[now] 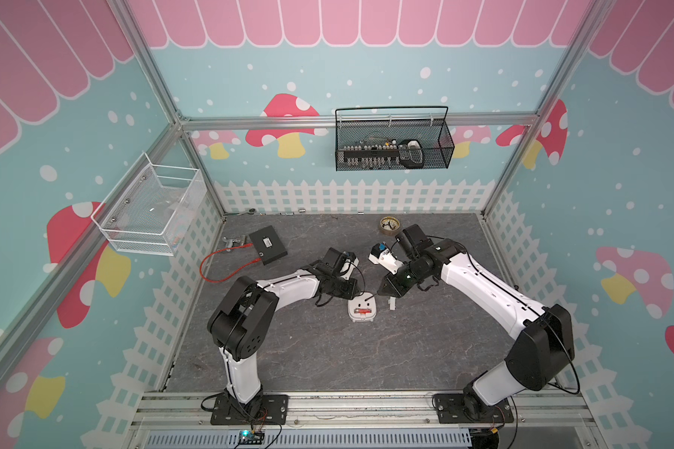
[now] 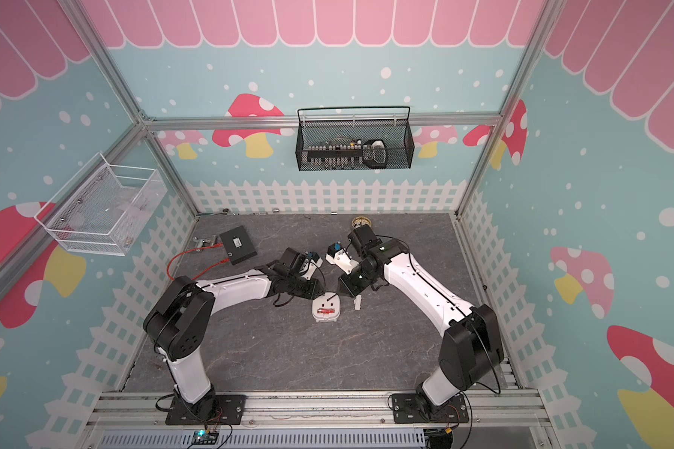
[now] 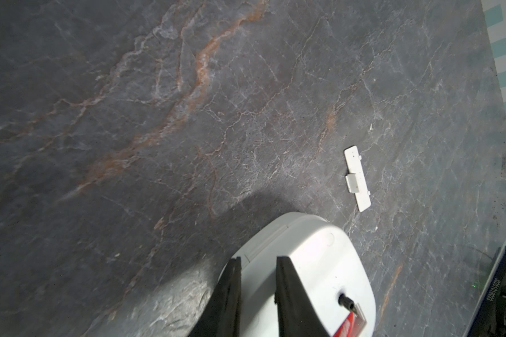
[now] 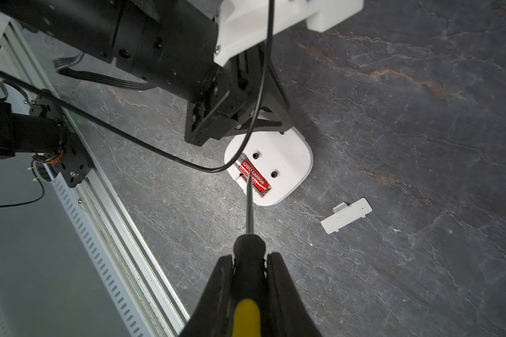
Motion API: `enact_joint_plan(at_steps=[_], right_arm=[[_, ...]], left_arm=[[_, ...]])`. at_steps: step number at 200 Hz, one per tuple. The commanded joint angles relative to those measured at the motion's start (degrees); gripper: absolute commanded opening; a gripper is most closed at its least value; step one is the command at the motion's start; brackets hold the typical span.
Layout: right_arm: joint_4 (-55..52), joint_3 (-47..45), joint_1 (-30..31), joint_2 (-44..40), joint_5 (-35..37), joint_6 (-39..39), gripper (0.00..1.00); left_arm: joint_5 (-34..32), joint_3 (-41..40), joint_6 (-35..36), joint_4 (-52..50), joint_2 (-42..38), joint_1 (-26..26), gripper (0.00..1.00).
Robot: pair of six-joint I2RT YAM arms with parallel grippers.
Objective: Remove the battery from the alarm
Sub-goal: Release the battery from the alarm.
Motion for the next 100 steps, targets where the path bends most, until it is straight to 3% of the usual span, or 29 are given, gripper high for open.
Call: enact_joint_plan(at_steps=[1, 46, 100], right_arm=[[-1.1, 1.6, -0.6, -0.8, 5.3, 2.1, 0.00], [-0.2, 1.3, -4.3, -1.3, 11.8, 5.4, 0.00], [0.8, -1.2, -6.6, -1.8, 9.9, 5.4, 0.00]], left_arm=[[-2.7, -2.1, 1.2, -7.6, 3.7, -0.9, 0.24], [-2.8, -2.1, 1.2, -7.6, 3.5, -0.9, 0.24], [-2.8, -2.0, 1.2, -7.5, 3.5, -1.0, 0.25]])
